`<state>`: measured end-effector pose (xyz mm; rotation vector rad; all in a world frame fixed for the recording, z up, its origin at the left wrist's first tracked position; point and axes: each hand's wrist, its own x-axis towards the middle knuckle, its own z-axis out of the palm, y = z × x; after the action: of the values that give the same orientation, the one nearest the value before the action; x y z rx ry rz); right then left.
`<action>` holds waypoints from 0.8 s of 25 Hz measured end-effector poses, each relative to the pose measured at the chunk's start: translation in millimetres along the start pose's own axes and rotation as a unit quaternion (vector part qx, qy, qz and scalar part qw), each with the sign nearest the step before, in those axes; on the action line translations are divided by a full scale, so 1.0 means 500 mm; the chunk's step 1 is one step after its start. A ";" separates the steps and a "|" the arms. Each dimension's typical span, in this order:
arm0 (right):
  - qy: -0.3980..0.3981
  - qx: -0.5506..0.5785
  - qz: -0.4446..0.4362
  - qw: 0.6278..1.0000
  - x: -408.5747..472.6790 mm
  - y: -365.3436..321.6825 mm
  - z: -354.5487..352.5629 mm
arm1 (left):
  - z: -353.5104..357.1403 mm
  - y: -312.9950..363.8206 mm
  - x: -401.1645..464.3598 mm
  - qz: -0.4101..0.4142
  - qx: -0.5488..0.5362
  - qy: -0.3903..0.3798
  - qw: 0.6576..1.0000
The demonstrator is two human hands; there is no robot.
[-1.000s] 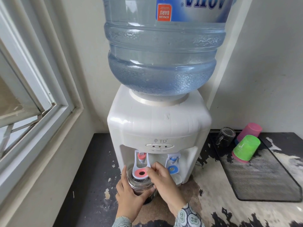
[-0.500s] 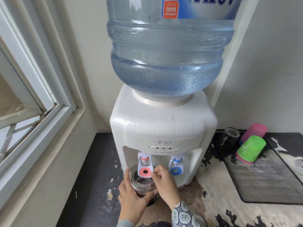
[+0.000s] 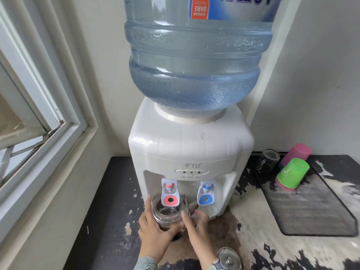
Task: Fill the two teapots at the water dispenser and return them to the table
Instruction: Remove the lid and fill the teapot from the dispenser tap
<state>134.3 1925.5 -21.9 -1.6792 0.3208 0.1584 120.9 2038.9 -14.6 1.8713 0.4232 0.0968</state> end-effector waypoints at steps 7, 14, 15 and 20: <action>-0.107 0.117 0.139 0.978 -0.009 -0.016 -0.006 | -0.013 -0.017 0.001 0.033 -0.012 -0.018 0.999; -0.090 0.133 0.106 0.981 -0.073 0.020 -0.011 | -0.029 -0.070 -0.062 0.061 -0.019 -0.032 0.997; -0.084 0.125 0.109 0.983 -0.086 0.031 -0.012 | -0.029 -0.082 -0.074 0.068 -0.009 -0.031 0.997; -0.068 0.110 0.145 0.981 -0.147 0.094 -0.028 | -0.027 -0.153 -0.140 0.092 0.020 -0.032 0.995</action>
<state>49.2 1915.5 -43.3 -1.3893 0.4631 0.4369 33.4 2048.7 -71.1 1.9436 0.2091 0.1520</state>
